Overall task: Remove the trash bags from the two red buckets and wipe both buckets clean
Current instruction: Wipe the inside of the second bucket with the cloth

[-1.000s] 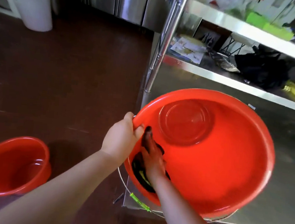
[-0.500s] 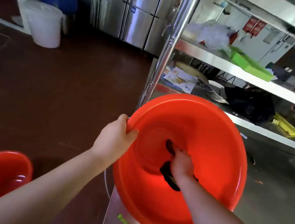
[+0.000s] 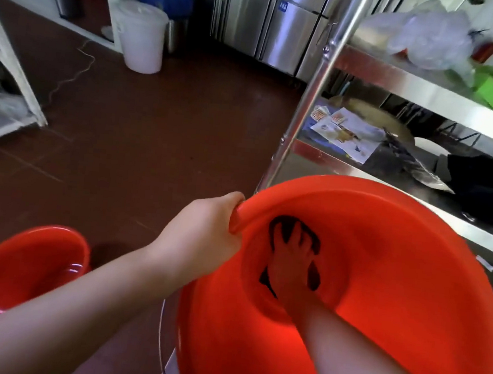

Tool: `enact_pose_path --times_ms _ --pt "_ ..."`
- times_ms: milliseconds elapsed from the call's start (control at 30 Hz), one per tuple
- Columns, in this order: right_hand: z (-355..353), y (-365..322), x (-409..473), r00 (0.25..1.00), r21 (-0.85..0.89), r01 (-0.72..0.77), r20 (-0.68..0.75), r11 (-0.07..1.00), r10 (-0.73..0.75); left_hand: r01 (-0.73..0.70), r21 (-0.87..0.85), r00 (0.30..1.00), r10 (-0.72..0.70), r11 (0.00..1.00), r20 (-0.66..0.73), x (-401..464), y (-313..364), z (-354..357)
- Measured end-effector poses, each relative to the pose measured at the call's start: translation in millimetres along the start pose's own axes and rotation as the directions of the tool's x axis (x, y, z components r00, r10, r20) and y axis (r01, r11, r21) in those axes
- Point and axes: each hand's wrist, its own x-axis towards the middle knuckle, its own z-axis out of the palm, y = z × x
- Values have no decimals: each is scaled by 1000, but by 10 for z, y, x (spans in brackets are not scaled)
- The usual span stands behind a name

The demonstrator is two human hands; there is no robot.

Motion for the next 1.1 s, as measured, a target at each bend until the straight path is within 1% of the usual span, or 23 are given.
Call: enact_pose_path --times_ms 67,167,233,333,400,500,567,600,633,667,700,733,767,833,900,933,967,1000,1033,1067,1100 --pt "26 -65 -100 986 -75 166 -2 983 -167 -16 10 1000 16 1000 -2 23 69 0" --pt "166 -78 -429 921 -173 385 17 906 -388 -10 17 1000 10 1000 -3 49 93 -9" --pt "278 -14 -593 873 -205 486 64 849 -484 1 32 1000 -1 1000 -19 46 75 -4" --pt "331 40 -634 849 -231 525 72 819 -523 0 47 1000 1 999 -24 7 53 24" --pt "310 41 -608 851 -219 521 65 825 -521 13 44 1000 -13 999 0 7 34 8" --pt "251 20 -528 852 -220 512 9 830 -523 47 48 998 -49 998 50 47 -24 -51" --pt "136 50 -428 873 -197 474 -24 858 -487 56 49 995 -60 997 79 62 -63 -68" --pt "74 94 -368 895 -187 432 -35 883 -445 56 49 994 -60 997 88 65 -82 -69" --pt "8 158 -297 923 -170 371 -44 913 -383 53 52 994 -58 997 93 69 -100 -69" --pt "-57 242 -226 957 -148 274 -51 950 -284 50 56 994 -55 997 96 77 -120 -72" --pt "-106 340 -172 988 -129 142 -44 981 -148 50 55 994 -55 997 97 84 -140 -79" --pt "-136 434 -142 1000 -121 9 -22 993 -12 52 47 994 -56 998 98 93 -157 -87" --pt "-152 500 -126 996 -107 -90 -20 990 88 52 35 993 -55 998 102 105 -173 -95" --pt "-136 503 -157 980 -73 -196 -56 978 192 39 16 992 -41 999 117 128 -205 -104" --pt "-109 389 -223 965 -39 -252 -89 967 248 20 5 992 -21 1000 128 143 -239 -102" --pt "-95 319 -249 965 -32 -254 -81 967 251 13 1 992 -13 1000 128 152 -263 -103" --pt "-55 259 -282 975 -40 -216 -60 976 214 11 -3 992 -10 1000 127 162 -286 -110" --pt "-10 199 -332 990 -49 -140 -23 989 139 13 -7 992 -12 1000 129 176 -305 -121" --pt "32 140 -401 999 -77 -31 18 997 32 17 -14 991 -15 1000 134 195 -322 -136" --pt "55 80 -489 996 -134 69 60 989 -61 18 -23 990 -15 1000 140 217 -336 -149" --pt "74 32 -574 991 -172 124 74 977 -113 15 -27 989 -11 1000 145 236 -346 -158"
